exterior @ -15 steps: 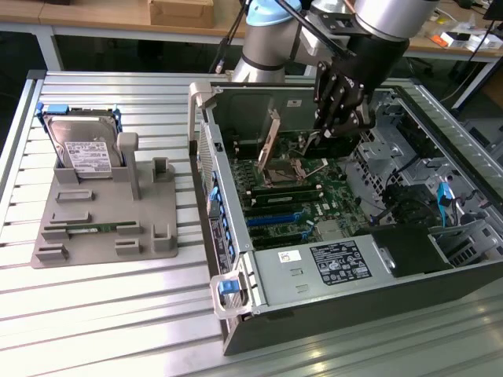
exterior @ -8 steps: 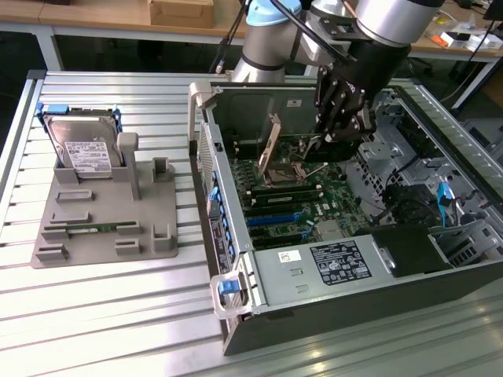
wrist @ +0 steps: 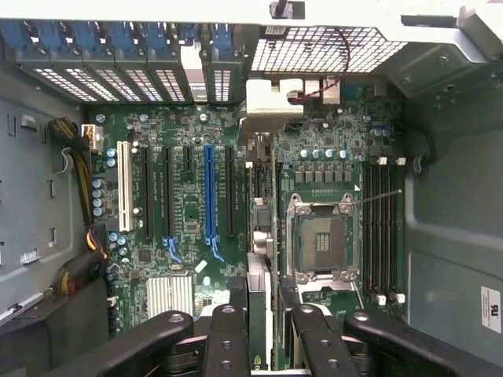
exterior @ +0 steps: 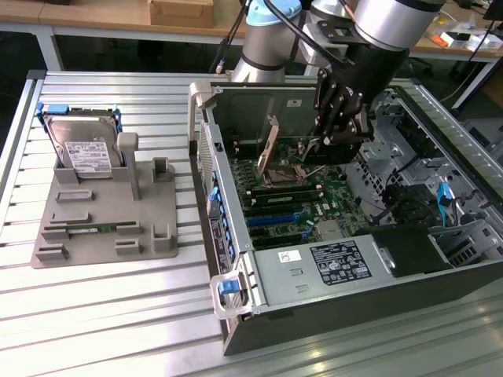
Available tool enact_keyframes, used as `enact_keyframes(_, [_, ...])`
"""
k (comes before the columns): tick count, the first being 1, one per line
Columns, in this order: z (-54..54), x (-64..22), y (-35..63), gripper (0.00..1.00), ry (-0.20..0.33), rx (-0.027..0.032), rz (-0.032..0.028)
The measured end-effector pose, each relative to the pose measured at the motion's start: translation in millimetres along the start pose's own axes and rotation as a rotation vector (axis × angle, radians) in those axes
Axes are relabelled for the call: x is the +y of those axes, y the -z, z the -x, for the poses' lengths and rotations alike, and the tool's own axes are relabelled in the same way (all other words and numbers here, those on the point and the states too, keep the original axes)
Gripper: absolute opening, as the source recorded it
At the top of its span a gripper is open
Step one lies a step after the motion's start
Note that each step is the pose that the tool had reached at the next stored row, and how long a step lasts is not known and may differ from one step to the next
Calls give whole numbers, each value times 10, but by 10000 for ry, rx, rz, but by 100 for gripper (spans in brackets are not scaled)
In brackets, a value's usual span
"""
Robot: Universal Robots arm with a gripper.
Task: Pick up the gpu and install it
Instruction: 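Insert the gpu into the slot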
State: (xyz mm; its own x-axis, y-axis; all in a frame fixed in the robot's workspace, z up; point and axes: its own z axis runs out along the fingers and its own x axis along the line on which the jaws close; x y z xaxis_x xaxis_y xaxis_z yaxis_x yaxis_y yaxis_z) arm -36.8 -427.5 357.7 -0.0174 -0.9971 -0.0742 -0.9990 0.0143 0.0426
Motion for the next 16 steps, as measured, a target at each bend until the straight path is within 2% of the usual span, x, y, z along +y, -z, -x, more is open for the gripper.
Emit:
enact_keyframes(8, [-35,16,-43,27,-71,-4,-6])
enact_keyframes(16, [-96,57,-133,27,-244,-11,-18])
